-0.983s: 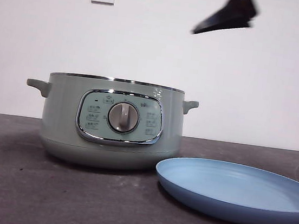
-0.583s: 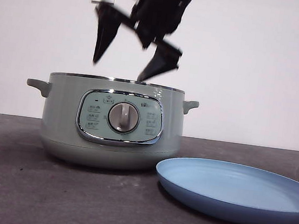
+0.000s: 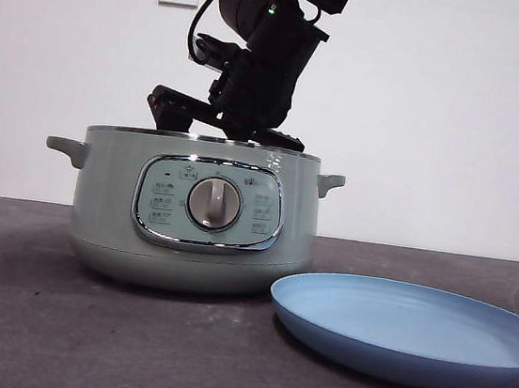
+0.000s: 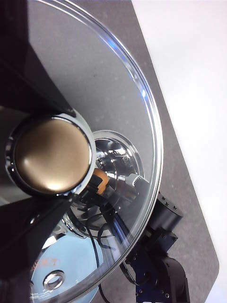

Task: Take the potato out from the steamer,put the potato on the plate,close the lid

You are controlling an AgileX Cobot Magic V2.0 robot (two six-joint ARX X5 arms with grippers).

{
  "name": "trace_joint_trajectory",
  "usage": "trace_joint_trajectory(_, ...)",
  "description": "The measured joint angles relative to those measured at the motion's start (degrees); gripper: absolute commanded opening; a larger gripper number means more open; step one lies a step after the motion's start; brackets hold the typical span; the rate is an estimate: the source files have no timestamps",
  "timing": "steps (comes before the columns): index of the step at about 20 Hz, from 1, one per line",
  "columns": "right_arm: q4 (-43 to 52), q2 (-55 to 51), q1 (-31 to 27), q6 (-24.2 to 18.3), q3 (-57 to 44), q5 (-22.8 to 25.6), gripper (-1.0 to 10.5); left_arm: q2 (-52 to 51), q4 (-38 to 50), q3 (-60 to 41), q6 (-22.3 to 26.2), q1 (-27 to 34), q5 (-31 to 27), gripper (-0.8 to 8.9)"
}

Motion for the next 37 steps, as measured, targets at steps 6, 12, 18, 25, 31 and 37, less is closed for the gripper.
trace_joint_trajectory(6, -1.0, 0.0, 0.0, -0.2, 0.0, -1.5, -0.2, 0.0, 0.0, 0.0, 0.0, 0.0, 0.0, -0.13)
trace_joint_trajectory(12, -3.6, -13.6, -0.1, -3.7, 0.0, -2.4, -0.2, 0.7, 0.0, 0.0, 0.0, 0.0, 0.6, -0.13)
trace_joint_trajectory(18, -23.1, -29.3, -4.9, -7.7, 0.5, -1.3, -0.2, 3.4, 0.9, 0.0, 0.0, 0.0, 3.8, -0.13)
trace_joint_trajectory(25, -25.0, -38.0, -7.7, -9.2, -9.3, -1.1, -0.2, 3.3, 3.0, 0.0, 0.0, 0.0, 4.4, -0.13)
trace_joint_trajectory(31, -11.3, -46.5, -9.4, -7.2, -33.2, -1.1, -0.2, 3.4, 3.1, 0.0, 0.0, 0.0, 4.6, -0.13)
trace_joint_trajectory(37, 5.8, -46.4, -9.9, -5.2, -53.3, -1.2, -0.2, 4.3, 3.1, 0.0, 0.0, 0.0, 5.8, -0.13)
